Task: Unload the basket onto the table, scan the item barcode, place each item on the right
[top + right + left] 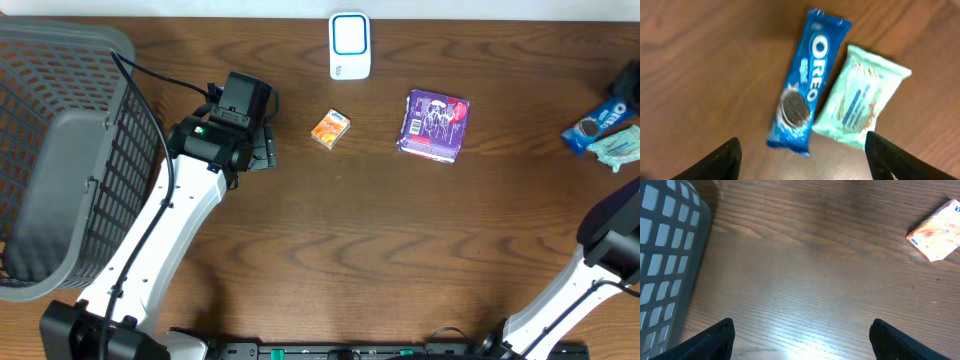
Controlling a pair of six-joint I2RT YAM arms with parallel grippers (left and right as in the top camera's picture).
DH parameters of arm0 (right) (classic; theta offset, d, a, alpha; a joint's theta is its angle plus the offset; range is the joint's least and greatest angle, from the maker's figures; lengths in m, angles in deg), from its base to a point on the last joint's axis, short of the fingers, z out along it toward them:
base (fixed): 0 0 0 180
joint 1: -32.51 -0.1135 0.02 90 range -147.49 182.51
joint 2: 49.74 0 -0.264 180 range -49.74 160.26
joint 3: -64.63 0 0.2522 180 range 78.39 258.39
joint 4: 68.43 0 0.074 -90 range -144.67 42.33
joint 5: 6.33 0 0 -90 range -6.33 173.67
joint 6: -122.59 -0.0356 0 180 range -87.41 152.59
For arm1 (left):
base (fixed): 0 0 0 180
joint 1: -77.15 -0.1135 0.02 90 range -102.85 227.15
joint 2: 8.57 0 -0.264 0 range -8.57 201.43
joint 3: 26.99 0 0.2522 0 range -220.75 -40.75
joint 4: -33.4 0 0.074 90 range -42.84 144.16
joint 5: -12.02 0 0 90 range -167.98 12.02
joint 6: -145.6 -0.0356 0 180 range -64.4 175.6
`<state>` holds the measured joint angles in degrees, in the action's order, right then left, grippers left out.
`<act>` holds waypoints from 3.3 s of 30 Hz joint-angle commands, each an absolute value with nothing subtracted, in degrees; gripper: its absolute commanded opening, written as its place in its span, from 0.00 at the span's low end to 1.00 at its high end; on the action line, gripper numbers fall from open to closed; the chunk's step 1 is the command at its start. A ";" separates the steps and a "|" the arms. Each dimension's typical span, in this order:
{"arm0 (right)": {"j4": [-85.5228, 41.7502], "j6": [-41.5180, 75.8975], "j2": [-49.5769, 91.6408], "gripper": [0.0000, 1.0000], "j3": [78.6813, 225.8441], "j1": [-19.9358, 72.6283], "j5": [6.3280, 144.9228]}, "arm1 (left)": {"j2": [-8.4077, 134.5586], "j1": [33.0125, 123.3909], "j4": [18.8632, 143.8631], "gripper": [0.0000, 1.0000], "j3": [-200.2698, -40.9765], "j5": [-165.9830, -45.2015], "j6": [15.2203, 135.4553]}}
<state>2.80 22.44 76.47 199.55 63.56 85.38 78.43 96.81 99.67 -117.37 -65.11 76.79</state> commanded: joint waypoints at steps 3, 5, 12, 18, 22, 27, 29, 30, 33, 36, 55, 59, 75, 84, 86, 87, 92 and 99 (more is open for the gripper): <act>4.51 25.47 76.80 0.76 199.51 63.21 70.65 | 78.76 96.73 99.82 0.86 -117.78 -64.00 77.32; 5.25 25.87 76.82 0.76 199.44 62.68 61.49 | 78.76 96.73 99.82 0.86 -117.78 -64.00 77.32; 15.65 28.71 76.91 0.99 197.71 57.00 52.01 | 78.76 96.73 99.82 0.86 -117.78 -63.98 77.32; 16.37 29.74 76.91 0.99 187.77 51.03 50.92 | 78.76 96.73 99.82 0.86 -117.78 -64.00 77.32; 9.25 30.13 76.91 0.99 178.79 48.32 44.29 | 78.76 96.73 99.82 0.86 -117.78 -63.98 77.32; -1.53 28.23 76.91 0.87 169.69 47.25 36.86 | 78.76 96.73 99.82 0.86 -117.78 -63.98 77.32; -5.31 26.85 76.91 0.78 166.72 47.36 37.30 | 78.76 96.73 99.82 0.86 -117.78 -64.00 77.32; -6.79 26.85 76.91 0.75 165.61 47.49 37.45 | 78.76 96.73 99.82 0.86 -117.78 -64.00 77.32; -9.74 26.87 76.91 0.64 163.33 47.82 37.93 | 78.76 96.73 99.82 0.86 -117.78 -64.00 77.32; -10.23 26.87 76.89 0.26 163.70 47.89 37.89 | 78.76 96.73 99.82 0.86 -117.78 -64.00 77.32; 6.54 15.38 67.36 0.01 183.24 29.72 104.92 | 78.76 96.73 99.82 0.86 -117.78 -63.98 77.32; 10.36 10.06 70.16 0.01 182.37 20.24 129.93 | 78.76 96.73 99.82 0.86 -117.78 -64.00 77.32; 11.00 6.74 80.52 0.45 187.64 1.42 106.76 | 78.76 96.73 99.82 0.86 -117.78 -64.00 77.32; 19.50 15.92 75.71 0.77 203.07 13.96 84.05 | 78.76 96.73 99.82 0.86 -117.78 -64.00 77.32; 19.74 19.81 75.38 0.80 203.75 17.55 78.96 | 78.76 96.73 99.82 0.86 -117.78 -63.98 77.32; 19.72 22.48 75.34 0.82 203.72 19.80 75.96 | 78.76 96.73 99.82 0.86 -117.78 -63.98 77.32; 17.71 35.37 76.43 0.87 200.34 29.61 62.22 | 78.76 96.73 99.82 0.86 -117.78 -64.00 77.32; 6.04 36.56 76.95 0.86 185.69 37.96 48.49 | 78.76 96.73 99.82 0.86 -117.78 -64.00 77.32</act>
